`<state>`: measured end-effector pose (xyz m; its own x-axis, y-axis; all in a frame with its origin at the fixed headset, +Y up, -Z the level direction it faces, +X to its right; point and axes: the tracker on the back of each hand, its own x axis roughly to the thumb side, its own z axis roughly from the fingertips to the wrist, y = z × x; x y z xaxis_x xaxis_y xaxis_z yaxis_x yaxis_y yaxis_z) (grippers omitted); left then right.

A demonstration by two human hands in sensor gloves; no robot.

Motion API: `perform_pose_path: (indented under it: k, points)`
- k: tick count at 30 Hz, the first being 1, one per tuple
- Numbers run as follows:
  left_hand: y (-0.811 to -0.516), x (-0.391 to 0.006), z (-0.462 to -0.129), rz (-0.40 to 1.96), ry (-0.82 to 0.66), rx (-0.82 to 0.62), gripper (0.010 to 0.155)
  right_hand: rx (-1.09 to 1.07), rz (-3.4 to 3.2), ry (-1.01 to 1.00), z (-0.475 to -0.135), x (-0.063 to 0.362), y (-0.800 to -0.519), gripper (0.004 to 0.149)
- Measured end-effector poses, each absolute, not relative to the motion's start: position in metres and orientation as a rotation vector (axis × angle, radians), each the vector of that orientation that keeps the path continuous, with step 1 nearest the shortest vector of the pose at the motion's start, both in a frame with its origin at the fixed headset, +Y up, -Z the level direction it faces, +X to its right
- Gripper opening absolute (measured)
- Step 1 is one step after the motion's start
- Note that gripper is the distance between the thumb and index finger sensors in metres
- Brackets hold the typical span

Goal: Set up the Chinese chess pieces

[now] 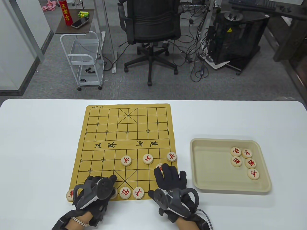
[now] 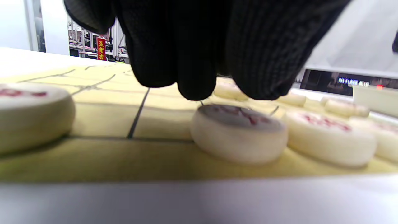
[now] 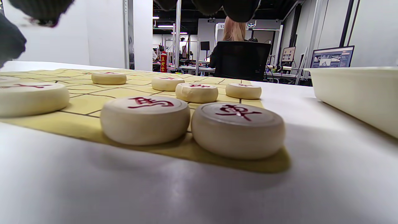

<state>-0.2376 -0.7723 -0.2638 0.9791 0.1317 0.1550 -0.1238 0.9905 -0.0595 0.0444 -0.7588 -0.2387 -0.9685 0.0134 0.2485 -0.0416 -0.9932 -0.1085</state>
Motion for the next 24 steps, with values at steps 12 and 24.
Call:
perform_pose_path:
  k: [12, 24]
  points:
    - [-0.735, -0.287, -0.252, 0.207, -0.071, 0.234, 0.081, 0.342, 3.104, -0.133, -0.242, 0.046, -0.764, 0.088]
    - [-0.742, -0.282, -0.254, 0.192, -0.108, 0.207, 0.085, 0.032, 3.044, -0.097, -0.267, 0.096, -0.748, 0.079]
